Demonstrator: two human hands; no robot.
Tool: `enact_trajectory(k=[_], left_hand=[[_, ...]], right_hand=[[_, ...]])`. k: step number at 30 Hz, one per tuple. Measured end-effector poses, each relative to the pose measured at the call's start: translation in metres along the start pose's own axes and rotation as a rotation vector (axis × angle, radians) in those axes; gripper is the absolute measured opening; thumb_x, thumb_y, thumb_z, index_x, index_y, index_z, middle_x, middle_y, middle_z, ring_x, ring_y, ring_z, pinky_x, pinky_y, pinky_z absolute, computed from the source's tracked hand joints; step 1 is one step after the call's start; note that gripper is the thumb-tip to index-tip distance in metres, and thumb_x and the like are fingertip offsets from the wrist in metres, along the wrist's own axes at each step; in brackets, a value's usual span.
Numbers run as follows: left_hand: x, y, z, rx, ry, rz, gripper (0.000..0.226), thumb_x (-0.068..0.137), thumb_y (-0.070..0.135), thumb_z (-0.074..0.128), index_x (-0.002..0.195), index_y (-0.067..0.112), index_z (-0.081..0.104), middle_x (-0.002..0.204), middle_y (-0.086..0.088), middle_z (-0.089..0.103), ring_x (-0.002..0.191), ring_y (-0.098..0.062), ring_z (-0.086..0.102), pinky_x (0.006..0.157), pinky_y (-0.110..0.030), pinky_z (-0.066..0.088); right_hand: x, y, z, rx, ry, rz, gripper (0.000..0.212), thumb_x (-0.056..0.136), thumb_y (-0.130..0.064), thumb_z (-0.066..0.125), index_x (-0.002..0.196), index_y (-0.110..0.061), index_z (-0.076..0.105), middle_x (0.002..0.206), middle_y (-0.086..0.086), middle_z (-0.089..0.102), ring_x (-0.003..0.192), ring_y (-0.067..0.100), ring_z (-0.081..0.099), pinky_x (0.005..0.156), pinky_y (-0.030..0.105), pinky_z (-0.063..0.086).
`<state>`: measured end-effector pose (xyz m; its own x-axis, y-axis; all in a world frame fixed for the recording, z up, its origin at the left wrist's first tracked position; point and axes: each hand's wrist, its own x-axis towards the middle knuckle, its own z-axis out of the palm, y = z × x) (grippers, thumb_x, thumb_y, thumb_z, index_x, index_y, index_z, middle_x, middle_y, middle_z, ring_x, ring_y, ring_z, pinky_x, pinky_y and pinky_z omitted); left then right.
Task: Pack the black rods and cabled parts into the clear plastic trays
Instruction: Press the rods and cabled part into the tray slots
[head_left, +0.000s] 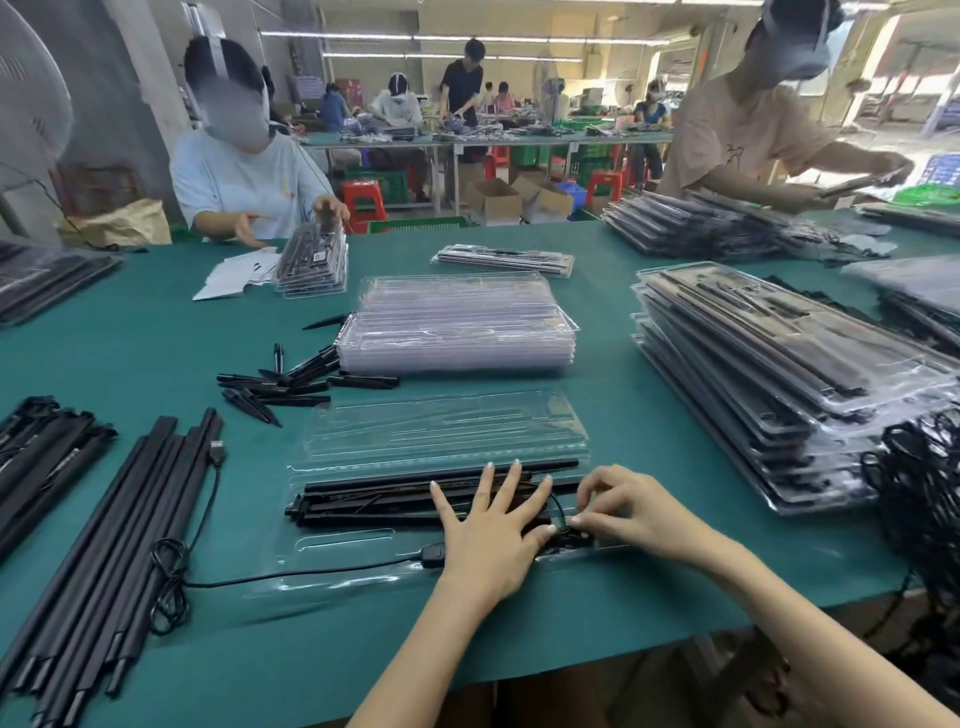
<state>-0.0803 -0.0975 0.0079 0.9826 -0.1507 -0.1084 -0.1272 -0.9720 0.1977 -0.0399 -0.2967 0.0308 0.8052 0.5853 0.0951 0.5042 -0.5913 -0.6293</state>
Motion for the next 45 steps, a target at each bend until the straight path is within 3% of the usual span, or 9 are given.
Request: enact_trajectory(k=[4, 7, 10, 14, 19, 24, 28, 31, 45], left_hand=[[0.001, 0.002, -0.001, 0.017, -0.017, -0.005, 0.053, 0.098, 0.057, 0.017, 0.145, 0.052, -0.006, 0.157, 0.013, -0.018, 0.144, -0.017, -0.022, 0.096, -0.071, -0.022], [0.002, 0.003, 0.001, 0.009, -0.006, -0.015, 0.052, 0.098, 0.058, 0.017, 0.145, 0.053, -0.005, 0.157, 0.014, -0.016, 0.144, -0.016, -0.021, 0.097, -0.071, -0.022], [0.001, 0.004, 0.003, -0.024, 0.015, -0.021, 0.052, 0.098, 0.058, 0.020, 0.145, 0.054, 0.000, 0.158, 0.016, -0.013, 0.145, -0.014, -0.019, 0.097, -0.069, -0.024], [0.000, 0.005, 0.001, -0.077, 0.026, -0.014, 0.051, 0.098, 0.058, 0.022, 0.145, 0.054, 0.004, 0.158, 0.016, -0.009, 0.145, -0.012, -0.018, 0.097, -0.065, -0.028], [-0.001, 0.002, 0.001, -0.100, 0.041, -0.016, 0.050, 0.097, 0.058, 0.023, 0.145, 0.054, 0.009, 0.159, 0.016, -0.006, 0.146, -0.011, -0.015, 0.098, -0.064, -0.028], [-0.001, 0.002, 0.003, -0.078, 0.031, -0.016, 0.050, 0.098, 0.058, 0.022, 0.146, 0.051, 0.010, 0.159, 0.014, -0.006, 0.146, -0.011, -0.015, 0.098, -0.065, -0.027], [0.000, 0.002, 0.004, -0.036, 0.030, -0.009, 0.050, 0.099, 0.055, 0.020, 0.148, 0.045, 0.017, 0.160, 0.011, -0.005, 0.145, -0.011, -0.017, 0.098, -0.066, -0.027], [-0.001, 0.004, 0.005, 0.059, 0.000, -0.004, 0.052, 0.102, 0.046, 0.018, 0.151, 0.032, 0.014, 0.160, 0.008, -0.007, 0.145, -0.014, -0.018, 0.100, -0.068, -0.023], [-0.067, -0.034, -0.018, 0.013, -0.037, 0.165, 0.064, 0.103, 0.043, 0.023, 0.152, 0.017, -0.008, 0.157, 0.004, -0.018, 0.142, -0.005, -0.021, 0.114, -0.031, -0.022]], right_hand=[[0.020, 0.017, -0.018, 0.274, 0.172, 0.181, 0.025, 0.089, -0.036, 0.059, 0.111, -0.029, 0.070, 0.114, -0.007, 0.060, 0.106, 0.002, 0.055, 0.096, 0.017, 0.040], [0.060, 0.023, -0.016, 0.402, 0.306, 0.399, 0.055, 0.096, -0.033, 0.053, 0.146, -0.021, 0.035, 0.131, 0.003, 0.049, 0.122, 0.014, 0.048, 0.108, 0.027, 0.033], [0.103, 0.027, -0.010, 0.732, 0.319, 0.532, 0.065, 0.097, -0.031, 0.053, 0.150, -0.012, 0.020, 0.125, 0.010, 0.052, 0.109, 0.018, 0.054, 0.092, 0.027, 0.044], [0.122, 0.019, -0.019, 0.967, 0.528, 0.555, 0.020, 0.093, -0.036, 0.056, 0.088, -0.018, 0.055, 0.073, 0.000, 0.042, 0.059, 0.008, 0.034, 0.051, 0.018, 0.028], [0.108, 0.008, -0.030, 1.159, 0.524, 0.296, 0.074, 0.097, -0.056, 0.027, 0.046, -0.019, 0.066, 0.058, -0.007, 0.062, 0.056, 0.005, 0.050, 0.063, 0.026, 0.032], [0.077, -0.009, -0.046, 0.608, -0.163, 0.244, 0.071, 0.070, -0.082, 0.048, 0.062, -0.013, 0.062, 0.109, 0.003, 0.070, 0.104, 0.014, 0.064, 0.098, 0.030, 0.039], [0.062, -0.031, -0.026, -0.083, -0.326, 0.091, 0.049, 0.084, -0.072, 0.037, 0.129, -0.054, 0.043, 0.130, -0.006, 0.053, 0.120, 0.008, 0.049, 0.103, 0.025, 0.034], [0.044, -0.025, 0.007, -0.503, -0.322, 0.018, 0.046, 0.094, -0.062, 0.025, 0.137, -0.067, 0.009, 0.153, 0.005, 0.021, 0.141, 0.022, 0.020, 0.117, 0.041, 0.014], [0.027, -0.015, 0.028, -0.478, -0.235, 0.031, 0.045, 0.097, -0.057, 0.015, 0.135, -0.067, -0.007, 0.159, -0.001, -0.019, 0.142, 0.008, -0.025, 0.116, 0.049, -0.014]])
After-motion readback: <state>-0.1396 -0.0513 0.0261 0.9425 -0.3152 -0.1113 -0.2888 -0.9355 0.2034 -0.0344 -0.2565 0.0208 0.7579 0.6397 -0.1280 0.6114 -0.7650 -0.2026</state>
